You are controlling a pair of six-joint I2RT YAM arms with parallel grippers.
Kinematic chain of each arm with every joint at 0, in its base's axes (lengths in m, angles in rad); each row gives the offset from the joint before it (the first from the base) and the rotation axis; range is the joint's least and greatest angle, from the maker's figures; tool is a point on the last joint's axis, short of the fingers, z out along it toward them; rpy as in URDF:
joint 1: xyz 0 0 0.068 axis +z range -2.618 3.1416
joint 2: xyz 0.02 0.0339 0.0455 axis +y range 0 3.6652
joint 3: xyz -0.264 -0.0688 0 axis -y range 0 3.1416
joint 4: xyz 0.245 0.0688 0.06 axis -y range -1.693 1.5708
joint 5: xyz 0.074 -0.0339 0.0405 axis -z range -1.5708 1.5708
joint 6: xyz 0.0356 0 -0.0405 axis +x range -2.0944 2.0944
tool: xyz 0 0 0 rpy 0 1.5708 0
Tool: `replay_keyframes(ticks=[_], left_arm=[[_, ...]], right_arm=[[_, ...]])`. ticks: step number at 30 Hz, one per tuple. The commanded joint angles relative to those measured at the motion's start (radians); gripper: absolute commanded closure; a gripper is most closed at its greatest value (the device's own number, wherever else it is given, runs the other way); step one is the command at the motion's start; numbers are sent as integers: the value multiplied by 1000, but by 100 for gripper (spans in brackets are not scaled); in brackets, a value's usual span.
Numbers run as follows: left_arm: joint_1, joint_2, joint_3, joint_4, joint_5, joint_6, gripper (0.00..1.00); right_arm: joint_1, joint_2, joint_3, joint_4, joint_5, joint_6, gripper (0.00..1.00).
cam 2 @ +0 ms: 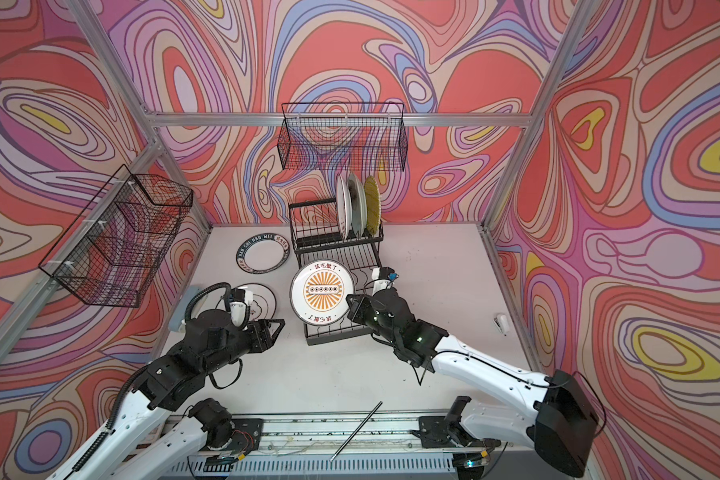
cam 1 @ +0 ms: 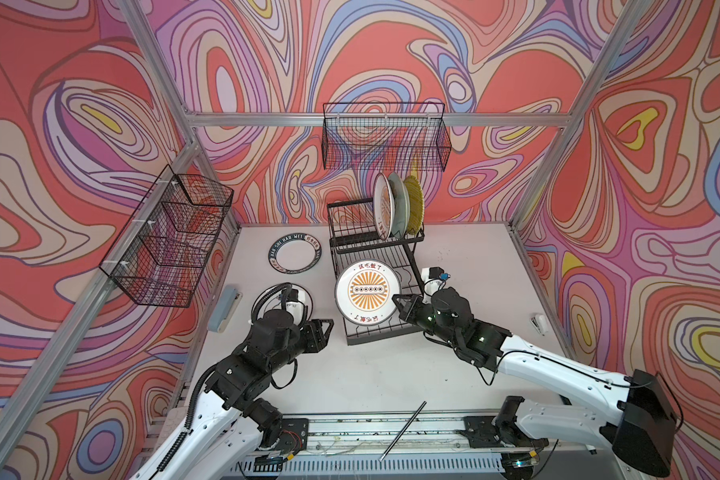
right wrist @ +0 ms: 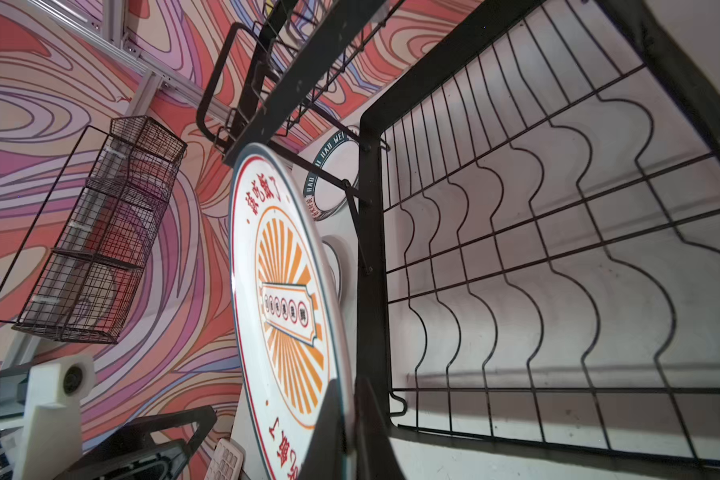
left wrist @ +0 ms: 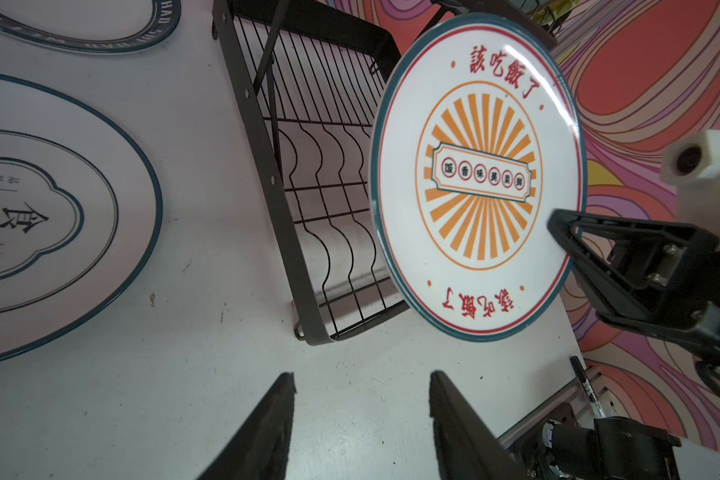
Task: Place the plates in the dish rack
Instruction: 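Lift the plate upright with the right gripper while the left gripper draws back, then carry the upright sunburst plate with the right gripper toward the rack front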
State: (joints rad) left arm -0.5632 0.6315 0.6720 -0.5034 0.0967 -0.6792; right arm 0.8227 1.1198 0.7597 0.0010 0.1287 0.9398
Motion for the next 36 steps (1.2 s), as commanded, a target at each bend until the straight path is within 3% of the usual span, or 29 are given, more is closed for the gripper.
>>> replay_keyframes(ticks=[1, 14, 36], left_arm=[[-1, 27, 20, 51, 26, 16, 45], [-1, 111, 15, 120, 115, 26, 45], [-1, 254, 12, 279, 222, 26, 45]], right_arm=[[-42, -54, -23, -46, -26, -39, 100], [-211, -101, -76, -37, -186, -57, 100], [-254, -52, -62, 40, -313, -146, 100]])
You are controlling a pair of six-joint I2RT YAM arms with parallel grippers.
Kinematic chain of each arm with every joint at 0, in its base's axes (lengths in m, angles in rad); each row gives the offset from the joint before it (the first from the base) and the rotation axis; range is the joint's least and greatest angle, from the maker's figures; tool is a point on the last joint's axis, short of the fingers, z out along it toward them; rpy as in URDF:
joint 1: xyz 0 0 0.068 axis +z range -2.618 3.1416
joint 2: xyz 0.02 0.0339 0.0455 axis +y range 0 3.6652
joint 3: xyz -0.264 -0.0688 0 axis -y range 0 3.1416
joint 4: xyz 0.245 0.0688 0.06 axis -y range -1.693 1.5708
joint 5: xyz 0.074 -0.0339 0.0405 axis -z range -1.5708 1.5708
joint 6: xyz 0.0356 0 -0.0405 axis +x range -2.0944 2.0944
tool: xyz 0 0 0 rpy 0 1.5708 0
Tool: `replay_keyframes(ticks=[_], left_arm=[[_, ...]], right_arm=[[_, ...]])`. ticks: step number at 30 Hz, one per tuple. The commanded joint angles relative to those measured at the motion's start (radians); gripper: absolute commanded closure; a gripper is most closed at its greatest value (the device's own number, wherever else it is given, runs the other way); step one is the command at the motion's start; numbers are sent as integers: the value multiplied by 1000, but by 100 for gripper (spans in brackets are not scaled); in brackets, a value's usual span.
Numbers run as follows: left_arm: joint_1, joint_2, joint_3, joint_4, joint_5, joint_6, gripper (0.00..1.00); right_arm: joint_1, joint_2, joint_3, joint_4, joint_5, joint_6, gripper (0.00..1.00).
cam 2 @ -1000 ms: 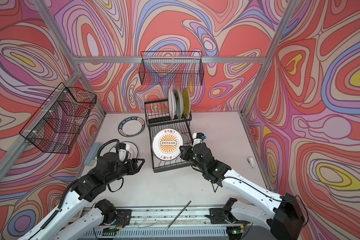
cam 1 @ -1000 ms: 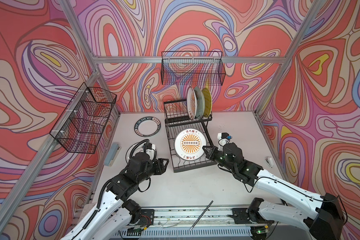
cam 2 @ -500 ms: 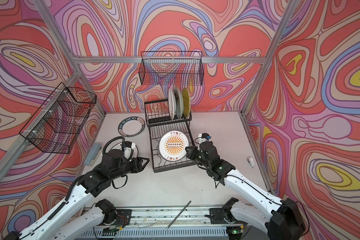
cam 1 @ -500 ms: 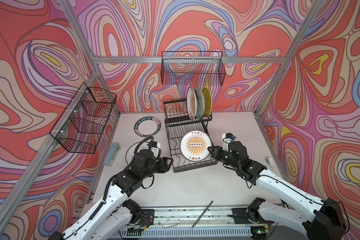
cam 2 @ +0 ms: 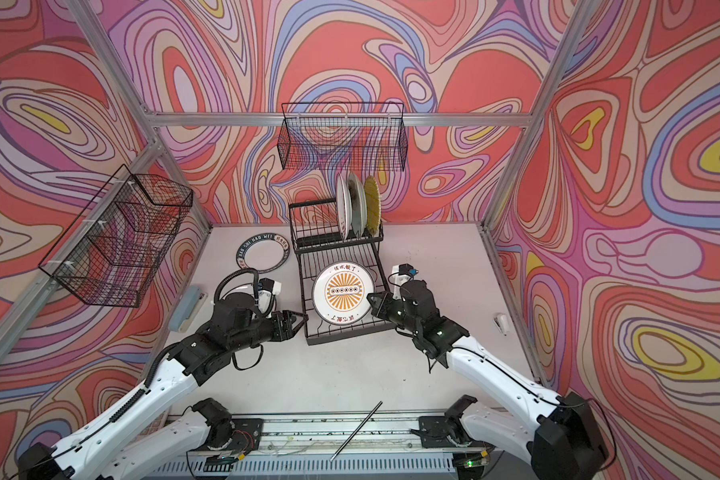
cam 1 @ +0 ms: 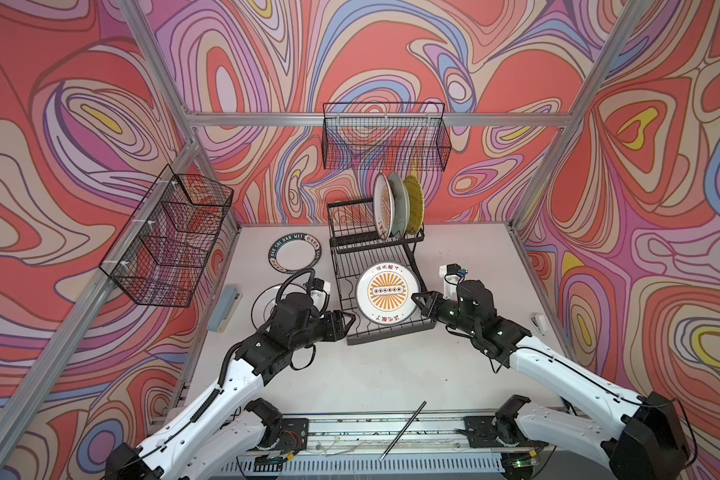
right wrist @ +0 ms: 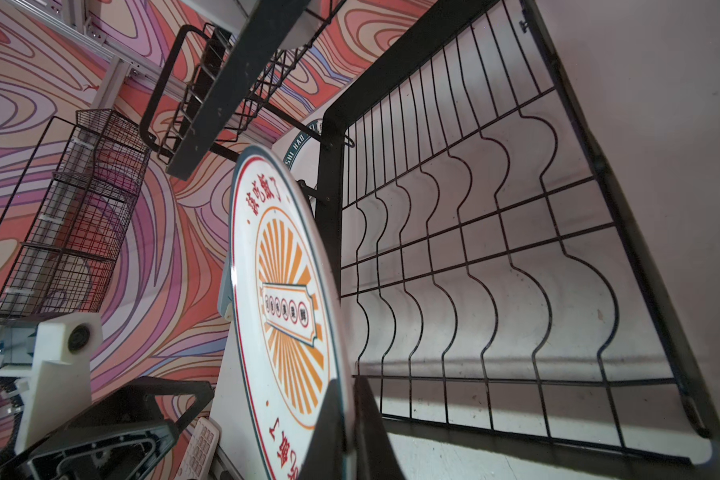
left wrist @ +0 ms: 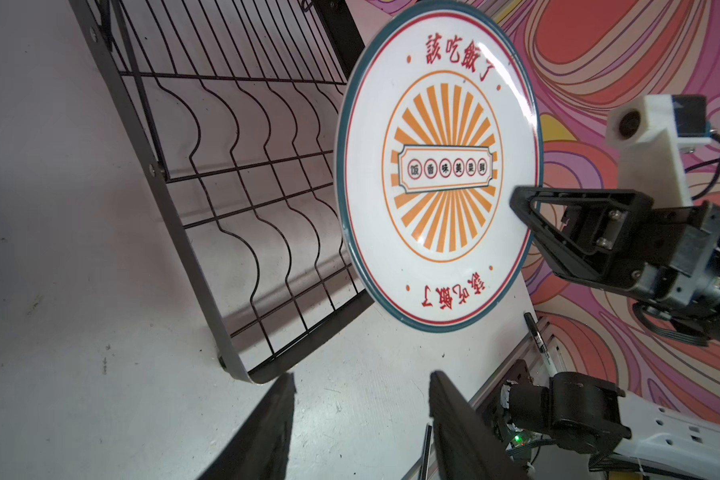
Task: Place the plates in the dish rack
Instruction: 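Carry the upright sunburst plate with the right gripper toward the rack front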
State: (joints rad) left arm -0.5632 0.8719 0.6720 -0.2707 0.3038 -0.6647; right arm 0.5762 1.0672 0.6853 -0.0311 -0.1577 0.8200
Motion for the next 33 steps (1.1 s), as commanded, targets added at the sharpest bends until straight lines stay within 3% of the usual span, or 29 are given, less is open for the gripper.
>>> replay_keyframes(ticks=[1, 18, 33], left_arm=[[-2, 19, 12, 51, 16, 10, 45], [-1, 67, 2, 123, 50, 6, 45], [-1, 55, -4, 131, 12, -4, 47]], right_arm=[[-8, 0, 13, 77, -33, -30, 100], [-8, 24, -6, 159, -101, -33, 100], [-8, 104, 13, 222, -264, -39, 100]])
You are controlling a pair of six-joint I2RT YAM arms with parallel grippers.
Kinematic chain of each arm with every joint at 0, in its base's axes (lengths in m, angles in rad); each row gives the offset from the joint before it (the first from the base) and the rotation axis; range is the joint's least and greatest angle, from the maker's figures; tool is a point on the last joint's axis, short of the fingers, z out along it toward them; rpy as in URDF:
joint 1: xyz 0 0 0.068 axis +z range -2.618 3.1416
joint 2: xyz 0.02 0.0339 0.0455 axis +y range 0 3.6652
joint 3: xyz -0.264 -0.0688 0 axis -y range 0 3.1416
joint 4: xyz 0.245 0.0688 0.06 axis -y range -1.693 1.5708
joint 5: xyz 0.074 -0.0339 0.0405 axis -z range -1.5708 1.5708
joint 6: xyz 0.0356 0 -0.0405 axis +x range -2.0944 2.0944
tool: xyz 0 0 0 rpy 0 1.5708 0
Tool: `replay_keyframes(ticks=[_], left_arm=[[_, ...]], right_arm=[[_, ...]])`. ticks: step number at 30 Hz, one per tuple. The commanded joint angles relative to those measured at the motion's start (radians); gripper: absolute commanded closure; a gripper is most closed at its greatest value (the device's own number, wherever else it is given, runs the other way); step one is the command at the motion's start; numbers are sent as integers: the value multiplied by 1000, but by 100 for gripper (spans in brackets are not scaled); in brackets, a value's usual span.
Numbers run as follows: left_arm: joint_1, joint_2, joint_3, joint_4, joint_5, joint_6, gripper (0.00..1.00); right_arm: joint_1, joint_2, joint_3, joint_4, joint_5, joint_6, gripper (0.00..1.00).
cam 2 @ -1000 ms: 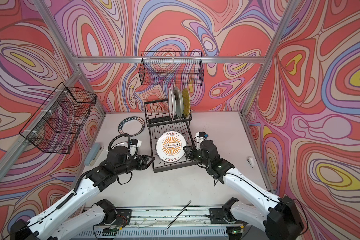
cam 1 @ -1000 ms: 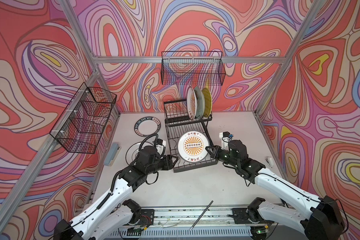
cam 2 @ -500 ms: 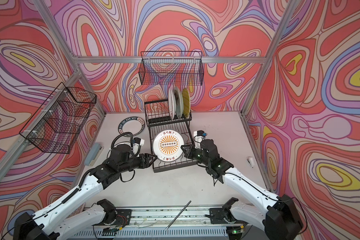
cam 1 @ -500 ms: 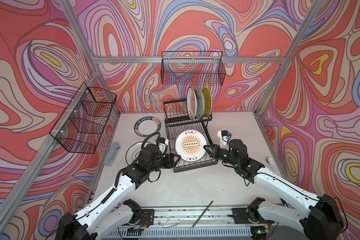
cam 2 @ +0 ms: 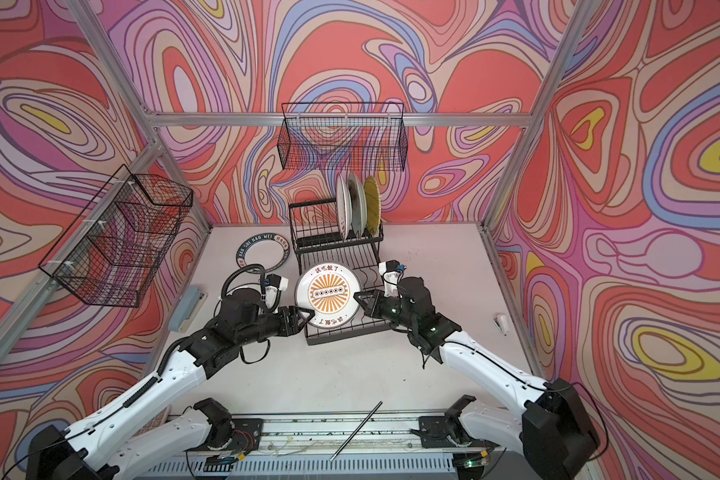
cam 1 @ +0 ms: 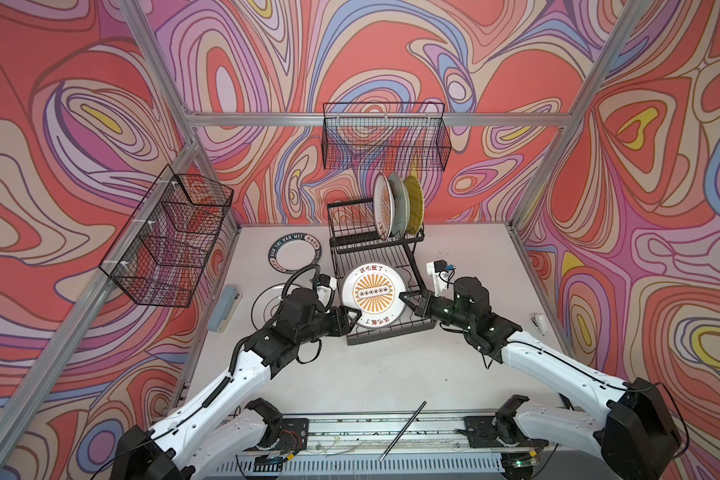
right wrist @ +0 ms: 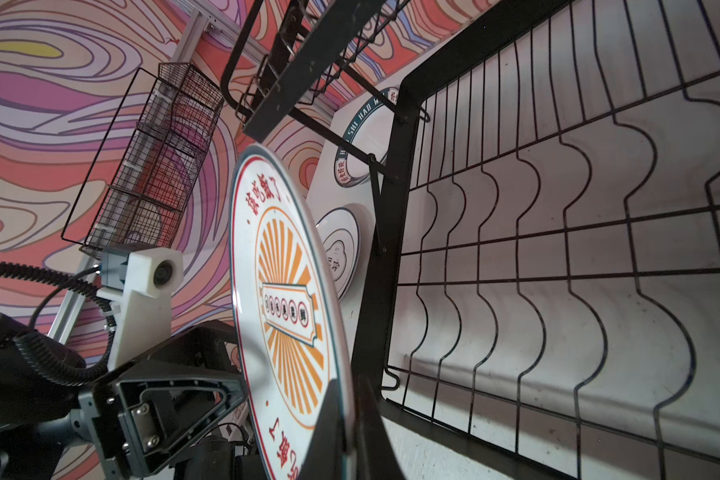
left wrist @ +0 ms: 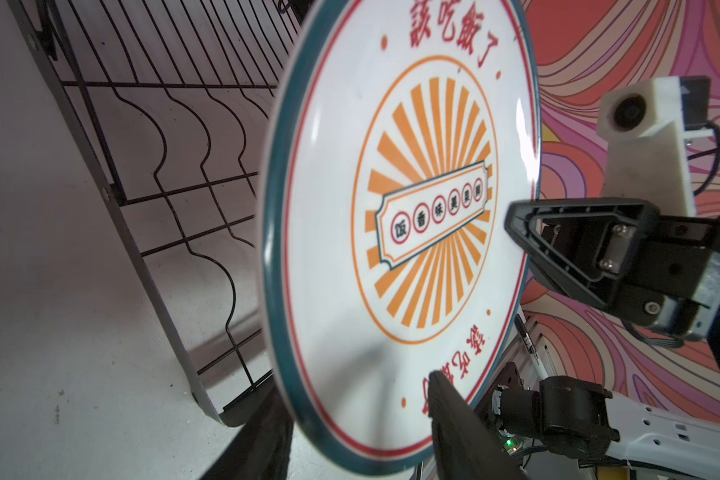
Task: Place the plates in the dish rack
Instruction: 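Carry the upright sunburst plate with the right gripper toward the rack front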
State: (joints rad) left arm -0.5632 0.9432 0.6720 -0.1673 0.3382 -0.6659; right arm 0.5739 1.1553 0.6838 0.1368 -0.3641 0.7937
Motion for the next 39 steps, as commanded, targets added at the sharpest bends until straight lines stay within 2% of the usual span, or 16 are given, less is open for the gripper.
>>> replay_keyframes(ticks=[1, 9, 21, 29, 32, 39], left_arm=[[-1, -21, -5, 27, -29, -4, 47], [-1, -49, -12, 25, -58, -2, 53], [0, -104, -34, 37, -96, -4, 74], [0, -96, -55, 81, -91, -32, 94], [0, -86, -54, 94, -83, -38, 100], [0, -72, -66, 139, -54, -58, 100]], right_arm=[[-6, 24, 15, 52, -65, -13, 100], [-6, 42, 16, 67, -98, -17, 100], [-6, 69, 31, 91, -132, -15, 100], [-6, 96, 22, 158, -160, 19, 100], [-6, 101, 17, 179, -167, 27, 95], [-5, 101, 11, 226, -180, 41, 83]])
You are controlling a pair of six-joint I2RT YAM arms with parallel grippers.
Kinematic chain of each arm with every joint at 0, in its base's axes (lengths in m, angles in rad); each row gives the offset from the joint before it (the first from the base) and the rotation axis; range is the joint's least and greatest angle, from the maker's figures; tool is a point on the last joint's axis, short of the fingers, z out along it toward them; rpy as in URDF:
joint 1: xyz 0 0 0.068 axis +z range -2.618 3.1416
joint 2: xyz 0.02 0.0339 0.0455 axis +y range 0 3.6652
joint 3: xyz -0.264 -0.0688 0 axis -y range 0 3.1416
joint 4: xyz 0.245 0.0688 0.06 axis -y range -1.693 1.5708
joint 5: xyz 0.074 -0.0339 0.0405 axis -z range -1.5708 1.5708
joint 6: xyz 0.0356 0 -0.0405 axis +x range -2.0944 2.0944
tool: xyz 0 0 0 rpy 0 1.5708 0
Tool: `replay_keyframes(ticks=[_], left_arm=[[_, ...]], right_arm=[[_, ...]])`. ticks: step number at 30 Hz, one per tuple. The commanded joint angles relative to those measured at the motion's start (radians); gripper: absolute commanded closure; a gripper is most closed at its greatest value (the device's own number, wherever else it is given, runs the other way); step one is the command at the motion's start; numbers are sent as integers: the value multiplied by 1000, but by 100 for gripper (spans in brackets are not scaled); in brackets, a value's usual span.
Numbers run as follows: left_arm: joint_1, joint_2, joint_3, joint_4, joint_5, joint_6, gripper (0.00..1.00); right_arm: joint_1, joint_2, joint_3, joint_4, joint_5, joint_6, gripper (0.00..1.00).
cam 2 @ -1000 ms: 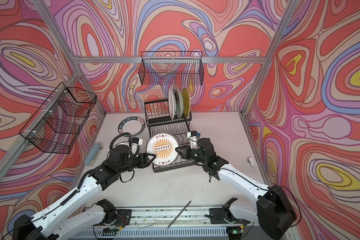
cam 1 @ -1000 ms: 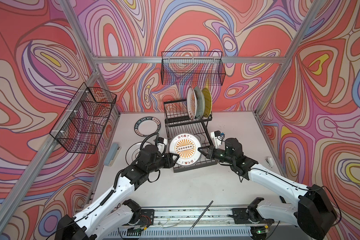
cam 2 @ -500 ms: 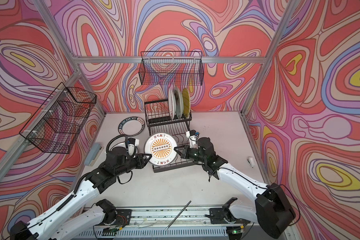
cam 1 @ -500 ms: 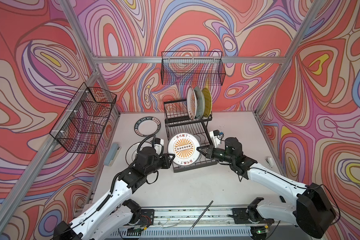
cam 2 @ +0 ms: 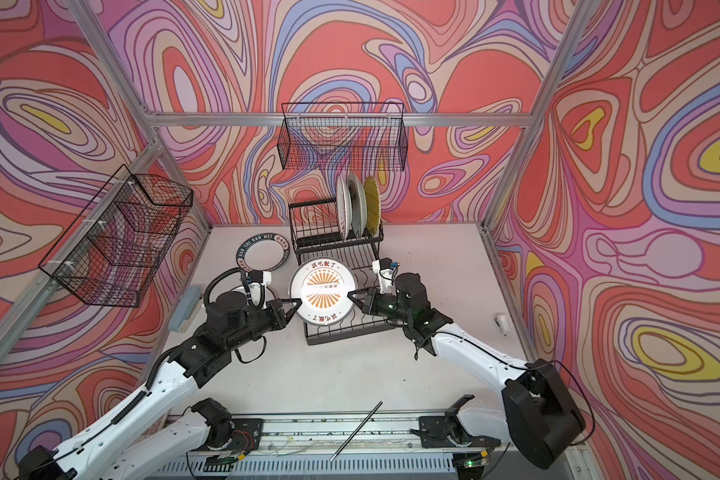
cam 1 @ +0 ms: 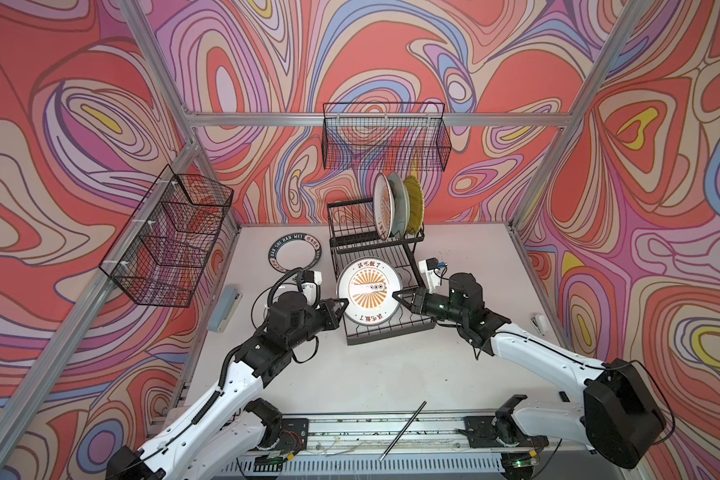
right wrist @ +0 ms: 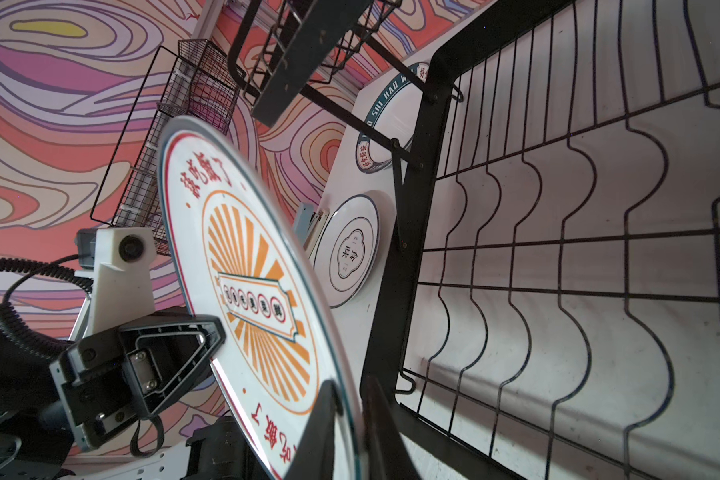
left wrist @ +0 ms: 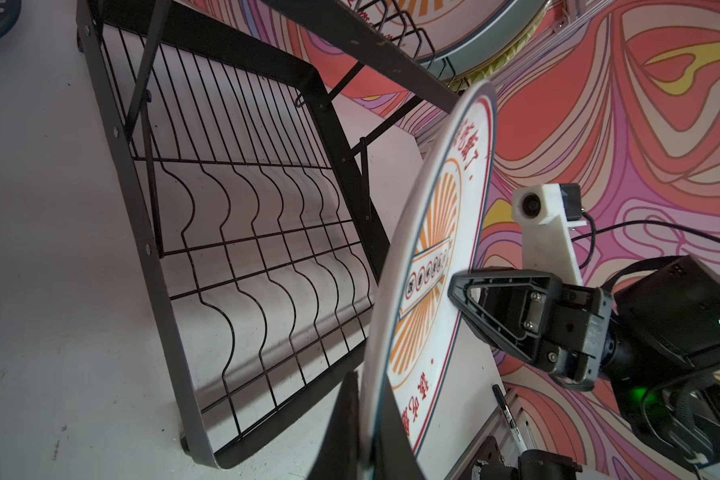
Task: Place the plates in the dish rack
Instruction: 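Carry the upright sunburst plate with the right gripper toward the rack front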
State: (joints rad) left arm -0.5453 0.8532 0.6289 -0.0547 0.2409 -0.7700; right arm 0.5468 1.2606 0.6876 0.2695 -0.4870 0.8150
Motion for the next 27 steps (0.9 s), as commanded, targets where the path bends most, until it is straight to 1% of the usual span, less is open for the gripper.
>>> replay_keyframes(ticks=[1, 7, 17, 24, 26, 27], left_arm=[[-18, 18, -25, 32, 46, 42, 100], [-18, 9, -37, 74, 58, 14, 100], [-16, 21, -46, 117, 78, -15, 100], [-16, 28, -62, 140, 87, -32, 100], [-16, 35, -66, 149, 93, -38, 100], [-16, 40, -67, 151, 95, -40, 100]], right_arm=[[22, -5, 6, 96, -59, 21, 82], [22, 2, 3, 128, -78, 24, 77], [24, 24, -1, 190, -105, 41, 76], [28, 26, -2, 206, -110, 47, 78], [28, 26, 0, 212, -109, 49, 79], [29, 28, 0, 214, -108, 49, 82]])
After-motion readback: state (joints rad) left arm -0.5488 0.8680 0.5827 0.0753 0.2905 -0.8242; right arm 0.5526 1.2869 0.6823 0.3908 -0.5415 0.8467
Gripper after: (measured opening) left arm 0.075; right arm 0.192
